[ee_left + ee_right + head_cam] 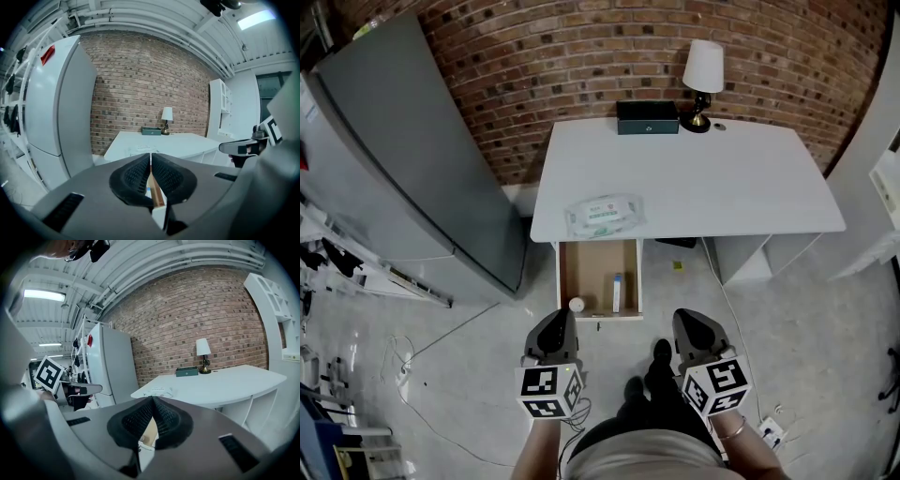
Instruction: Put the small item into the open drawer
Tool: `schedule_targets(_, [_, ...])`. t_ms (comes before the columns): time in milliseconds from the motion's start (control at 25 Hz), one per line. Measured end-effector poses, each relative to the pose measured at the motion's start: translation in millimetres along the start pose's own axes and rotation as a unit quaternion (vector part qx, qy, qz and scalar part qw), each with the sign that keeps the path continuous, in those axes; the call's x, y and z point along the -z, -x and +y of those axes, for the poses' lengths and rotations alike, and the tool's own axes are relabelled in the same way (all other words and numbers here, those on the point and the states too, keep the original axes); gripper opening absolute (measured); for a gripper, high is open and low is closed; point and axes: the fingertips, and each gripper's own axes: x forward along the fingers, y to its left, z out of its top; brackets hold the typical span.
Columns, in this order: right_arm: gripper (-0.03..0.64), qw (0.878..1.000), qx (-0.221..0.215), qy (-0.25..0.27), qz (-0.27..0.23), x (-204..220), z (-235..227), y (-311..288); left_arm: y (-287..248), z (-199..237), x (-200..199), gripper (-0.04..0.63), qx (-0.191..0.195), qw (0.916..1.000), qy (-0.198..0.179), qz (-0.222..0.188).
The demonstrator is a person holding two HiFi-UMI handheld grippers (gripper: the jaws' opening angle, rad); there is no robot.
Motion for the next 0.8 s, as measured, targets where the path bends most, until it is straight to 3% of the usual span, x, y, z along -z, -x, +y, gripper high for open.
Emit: schedule_targets(800, [-0.003,1.0,-0.002,0.004,0.007,5.9,-10.2,-14.1,-13.7,3.4,2.3,0.03,-0.007,1.0,0.0,0.002])
